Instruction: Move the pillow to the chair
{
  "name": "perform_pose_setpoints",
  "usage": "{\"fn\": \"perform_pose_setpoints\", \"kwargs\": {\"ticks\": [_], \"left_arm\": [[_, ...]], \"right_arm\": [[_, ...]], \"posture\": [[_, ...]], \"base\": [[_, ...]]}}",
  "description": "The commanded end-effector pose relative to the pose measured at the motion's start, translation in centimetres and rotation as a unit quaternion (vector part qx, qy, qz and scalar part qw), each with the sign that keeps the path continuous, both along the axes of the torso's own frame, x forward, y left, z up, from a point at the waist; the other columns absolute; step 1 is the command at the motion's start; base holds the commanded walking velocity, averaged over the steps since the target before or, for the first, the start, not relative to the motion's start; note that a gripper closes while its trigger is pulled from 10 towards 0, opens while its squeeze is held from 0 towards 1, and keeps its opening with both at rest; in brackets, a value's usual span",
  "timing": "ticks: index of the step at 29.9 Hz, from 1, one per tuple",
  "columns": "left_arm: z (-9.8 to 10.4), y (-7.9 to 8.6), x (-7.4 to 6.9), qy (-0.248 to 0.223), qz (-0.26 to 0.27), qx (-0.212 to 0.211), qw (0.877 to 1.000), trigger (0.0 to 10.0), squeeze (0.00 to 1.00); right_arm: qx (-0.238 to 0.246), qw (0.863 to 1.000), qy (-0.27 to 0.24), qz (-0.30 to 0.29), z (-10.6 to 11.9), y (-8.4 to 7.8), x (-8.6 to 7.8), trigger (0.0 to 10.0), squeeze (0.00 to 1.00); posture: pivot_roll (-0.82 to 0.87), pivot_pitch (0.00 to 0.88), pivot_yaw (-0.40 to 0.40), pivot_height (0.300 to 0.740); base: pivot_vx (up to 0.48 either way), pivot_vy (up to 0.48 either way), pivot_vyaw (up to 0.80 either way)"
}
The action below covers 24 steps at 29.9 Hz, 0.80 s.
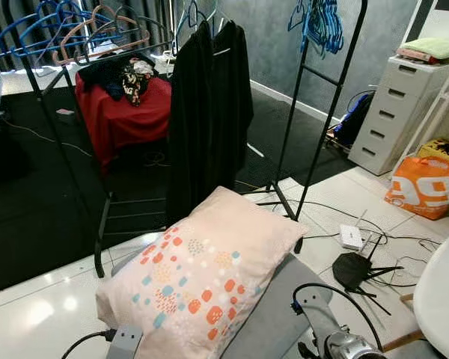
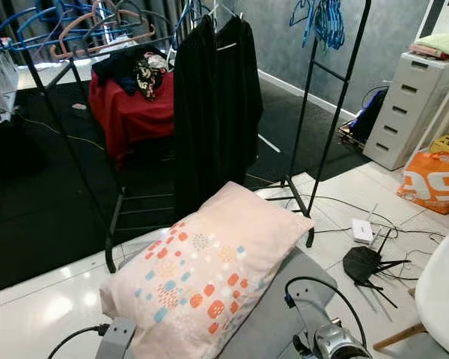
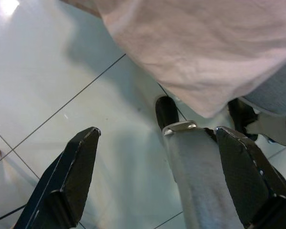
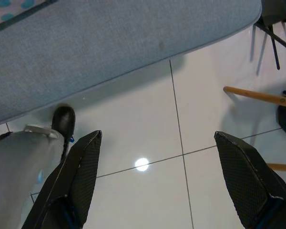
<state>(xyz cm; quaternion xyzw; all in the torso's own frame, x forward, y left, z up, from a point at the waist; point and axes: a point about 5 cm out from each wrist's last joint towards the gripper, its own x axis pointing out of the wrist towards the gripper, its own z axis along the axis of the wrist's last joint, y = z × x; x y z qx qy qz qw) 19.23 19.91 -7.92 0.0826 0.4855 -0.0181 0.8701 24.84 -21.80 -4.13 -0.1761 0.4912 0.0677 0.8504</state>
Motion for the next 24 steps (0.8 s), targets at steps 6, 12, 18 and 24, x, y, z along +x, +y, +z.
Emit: {"fn": "perform_pose_setpoints", "kwargs": {"ticks": [6, 12, 18, 24], "left_arm": [[-0.29, -0.02, -0.54, 0.01, 0.004, 0.012, 1.0, 10.0, 0.0], [-0.28, 0.0, -0.52, 0.01, 0.004, 0.013, 1.0, 10.0, 0.0], [-0.26, 0.1, -0.49, 0.009, 0.004, 0.019, 1.0, 10.0, 0.0], [-0.24, 0.21, -0.49, 0.009, 0.005, 0.028, 1.0, 10.0, 0.0]], "right_arm": [[0.015, 0.999, -0.014, -0.033, -0.16, -0.43, -0.34, 10.0, 0.0], [0.016, 0.999, -0.004, -0.041, -0.24, -0.46, -0.48, 10.0, 0.0], [0.027, 0.998, -0.019, -0.054, -0.2, -0.37, -0.37, 10.0, 0.0], [0.082, 0.991, -0.042, -0.093, -0.32, 0.08, -0.42, 10.0, 0.0]], "posture": [[-0.13, 0.021, -0.043, 0.74], [-0.13, 0.029, -0.041, 0.73], [-0.13, 0.031, -0.041, 0.71], [-0.14, 0.03, -0.039, 0.69]], "base": [[0.0, -0.149, 0.0], [0.0, 0.0, 0.0], [0.0, 0.0, 0.0], [0.0, 0.0, 0.0]]}}
